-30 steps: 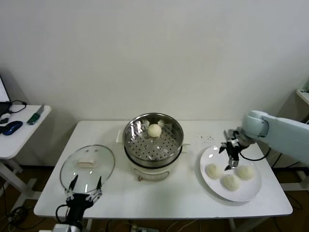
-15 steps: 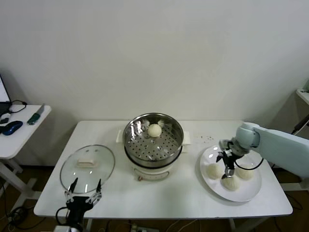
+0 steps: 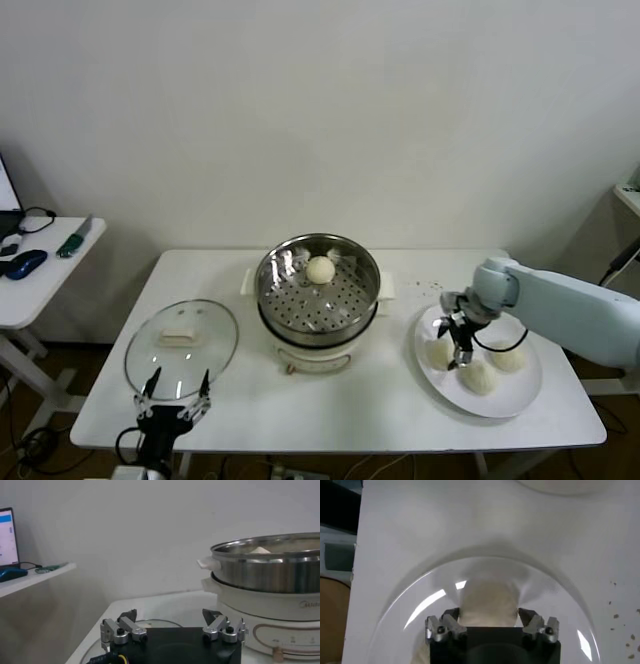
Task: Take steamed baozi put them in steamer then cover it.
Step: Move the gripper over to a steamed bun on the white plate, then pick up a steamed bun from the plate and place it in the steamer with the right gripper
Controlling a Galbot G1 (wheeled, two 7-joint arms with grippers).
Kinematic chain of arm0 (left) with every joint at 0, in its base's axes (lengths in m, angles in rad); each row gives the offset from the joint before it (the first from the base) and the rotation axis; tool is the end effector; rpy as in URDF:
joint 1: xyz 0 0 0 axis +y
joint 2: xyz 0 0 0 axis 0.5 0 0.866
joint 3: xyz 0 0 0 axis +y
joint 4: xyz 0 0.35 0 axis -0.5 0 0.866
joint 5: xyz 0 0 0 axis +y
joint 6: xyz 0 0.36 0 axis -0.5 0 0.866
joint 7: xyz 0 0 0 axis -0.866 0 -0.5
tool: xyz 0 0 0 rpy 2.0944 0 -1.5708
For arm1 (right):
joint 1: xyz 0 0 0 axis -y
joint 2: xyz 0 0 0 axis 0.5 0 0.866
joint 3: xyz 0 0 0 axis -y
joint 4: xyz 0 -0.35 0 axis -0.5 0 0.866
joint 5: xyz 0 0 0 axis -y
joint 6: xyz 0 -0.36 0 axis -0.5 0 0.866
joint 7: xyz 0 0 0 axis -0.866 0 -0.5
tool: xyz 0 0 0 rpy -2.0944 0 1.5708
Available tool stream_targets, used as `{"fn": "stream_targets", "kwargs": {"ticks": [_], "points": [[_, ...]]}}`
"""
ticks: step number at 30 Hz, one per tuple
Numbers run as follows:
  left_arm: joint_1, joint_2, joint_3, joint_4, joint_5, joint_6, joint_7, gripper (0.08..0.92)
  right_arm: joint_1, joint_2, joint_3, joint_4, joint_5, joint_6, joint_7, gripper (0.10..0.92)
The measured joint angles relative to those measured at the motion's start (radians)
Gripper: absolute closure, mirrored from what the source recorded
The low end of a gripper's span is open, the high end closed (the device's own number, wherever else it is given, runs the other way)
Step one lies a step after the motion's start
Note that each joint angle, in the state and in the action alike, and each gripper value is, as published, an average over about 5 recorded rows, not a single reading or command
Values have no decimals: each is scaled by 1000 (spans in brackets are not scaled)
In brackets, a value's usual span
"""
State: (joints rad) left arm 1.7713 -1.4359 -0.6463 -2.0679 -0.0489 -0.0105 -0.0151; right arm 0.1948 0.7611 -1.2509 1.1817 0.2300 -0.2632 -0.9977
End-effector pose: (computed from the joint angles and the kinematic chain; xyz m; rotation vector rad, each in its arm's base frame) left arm 0.1216 0.0624 -0.3365 0.0630 -2.9286 -0.1972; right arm 0.5194 -0.1273 -0.2484 1.3151 -1.2881 1.1963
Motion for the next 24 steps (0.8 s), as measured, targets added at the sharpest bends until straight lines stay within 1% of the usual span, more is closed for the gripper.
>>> {"fn": "stream_targets", "kwargs": {"ticks": [4, 13, 19, 24], "points": [[4, 0, 1, -3, 0, 0, 1, 177, 4, 1, 0, -1, -1, 0, -3, 310], [5, -3, 9, -10, -1, 8, -4, 177, 48, -11, -18, 7, 26, 3, -9, 321], [8, -2, 9, -14, -3, 15, -11, 177, 163, -11, -76, 1, 89, 14, -21, 321], [9, -2, 17, -15, -5, 17, -11, 177, 317, 14, -158, -4, 180, 15, -27, 319]]}}
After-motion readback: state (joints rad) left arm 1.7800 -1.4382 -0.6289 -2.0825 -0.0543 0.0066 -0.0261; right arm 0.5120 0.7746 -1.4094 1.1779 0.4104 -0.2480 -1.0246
